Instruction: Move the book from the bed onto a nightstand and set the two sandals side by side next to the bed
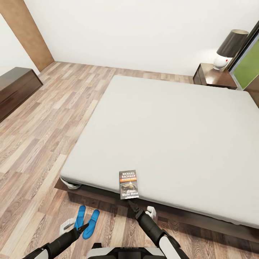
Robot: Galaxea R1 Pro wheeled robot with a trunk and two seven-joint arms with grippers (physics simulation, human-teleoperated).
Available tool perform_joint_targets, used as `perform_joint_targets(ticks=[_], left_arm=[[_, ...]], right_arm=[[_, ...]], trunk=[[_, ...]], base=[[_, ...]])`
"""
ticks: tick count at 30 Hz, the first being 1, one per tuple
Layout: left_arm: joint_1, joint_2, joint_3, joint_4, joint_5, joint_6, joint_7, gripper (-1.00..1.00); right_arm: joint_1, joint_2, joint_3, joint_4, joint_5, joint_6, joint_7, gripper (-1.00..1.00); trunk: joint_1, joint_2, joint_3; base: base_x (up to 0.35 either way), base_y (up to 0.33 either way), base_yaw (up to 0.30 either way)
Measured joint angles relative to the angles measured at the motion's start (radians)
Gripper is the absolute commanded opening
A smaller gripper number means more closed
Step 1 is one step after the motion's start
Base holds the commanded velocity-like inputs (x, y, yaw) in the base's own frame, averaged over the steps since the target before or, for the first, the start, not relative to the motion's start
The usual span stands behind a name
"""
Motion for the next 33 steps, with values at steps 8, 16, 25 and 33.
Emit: perform_joint_targets(ticks=[8, 16, 25, 33], left_arm=[[0.000, 0.000, 0.000, 0.000, 0.000, 0.000, 0.000, 1.00], [0.000, 0.000, 0.000, 0.000, 0.000, 0.000, 0.000, 1.00], [0.000, 0.000, 0.000, 0.000, 0.000, 0.000, 0.000, 1.00], [0.000, 0.000, 0.000, 0.000, 0.000, 0.001, 0.000, 1.00]], right_arm=[[0.000, 0.000, -0.001, 0.000, -0.001, 0.001, 0.096, 1.00], [0.001, 0.000, -0.001, -0.003, -0.002, 0.001, 0.130, 1.00], [0.001, 0.000, -0.001, -0.002, -0.002, 0.007, 0.215, 1.00], [0.001, 0.000, -0.001, -0.001, -0.002, 0.007, 0.216, 1.00]], trunk=[[0.000, 0.000, 0.000], [0.000, 0.000, 0.000], [0.000, 0.000, 0.000], [0.019, -0.035, -0.016]], base=[[0.000, 0.000, 0.000], [0.000, 0.000, 0.000], [0.000, 0.000, 0.000], [0.000, 0.000, 0.000]])
